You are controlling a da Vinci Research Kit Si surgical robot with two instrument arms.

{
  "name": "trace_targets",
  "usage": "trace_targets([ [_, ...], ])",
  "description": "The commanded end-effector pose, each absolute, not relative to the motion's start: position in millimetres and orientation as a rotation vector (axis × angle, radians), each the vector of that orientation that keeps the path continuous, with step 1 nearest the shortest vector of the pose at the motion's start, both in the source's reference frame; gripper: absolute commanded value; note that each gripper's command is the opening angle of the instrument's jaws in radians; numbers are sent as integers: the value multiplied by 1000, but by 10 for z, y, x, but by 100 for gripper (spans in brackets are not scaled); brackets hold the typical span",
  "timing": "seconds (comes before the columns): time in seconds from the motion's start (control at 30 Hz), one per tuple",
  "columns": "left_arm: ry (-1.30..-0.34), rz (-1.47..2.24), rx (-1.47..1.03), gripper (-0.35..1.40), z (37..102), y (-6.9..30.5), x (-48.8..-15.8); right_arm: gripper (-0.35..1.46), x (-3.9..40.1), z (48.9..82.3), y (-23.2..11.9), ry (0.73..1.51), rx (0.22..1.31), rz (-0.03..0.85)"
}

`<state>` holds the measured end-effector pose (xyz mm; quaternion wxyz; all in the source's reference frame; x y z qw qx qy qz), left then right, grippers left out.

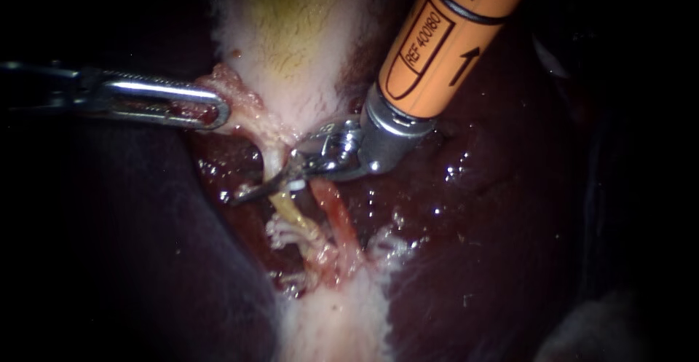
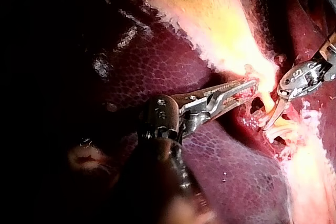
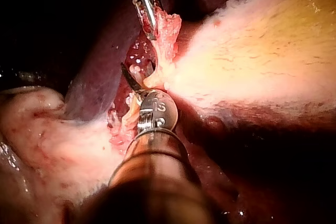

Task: Go to the cutting position left tube

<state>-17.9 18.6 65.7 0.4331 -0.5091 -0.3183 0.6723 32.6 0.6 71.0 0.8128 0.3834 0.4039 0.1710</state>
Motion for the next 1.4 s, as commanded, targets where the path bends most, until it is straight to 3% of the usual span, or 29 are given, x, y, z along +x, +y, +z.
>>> trace_targets([
  [0.03,-793,1675,-1269,-35,657,186,-179,27,327,710,6,862,818,365],
  [0.47,-793,1675,-1269,-35,657,186,-179,32,326,710,6,862,818,365],
  [0.5,-793,1675,-1269,-35,657,186,-179,47,326,710,6,865,819,366],
  [0.57,-793,1675,-1269,-35,657,186,-179,104,327,710,5,874,821,367],
  [0.67,-793,1675,-1269,-35,657,186,-179,141,328,710,4,900,825,374],
  [1.07,-791,1675,-1268,-35,658,187,-178,143,320,712,4,926,803,363],
  [1.4,-789,1674,-1267,-35,659,188,-175,143,277,712,4,944,762,353],
])
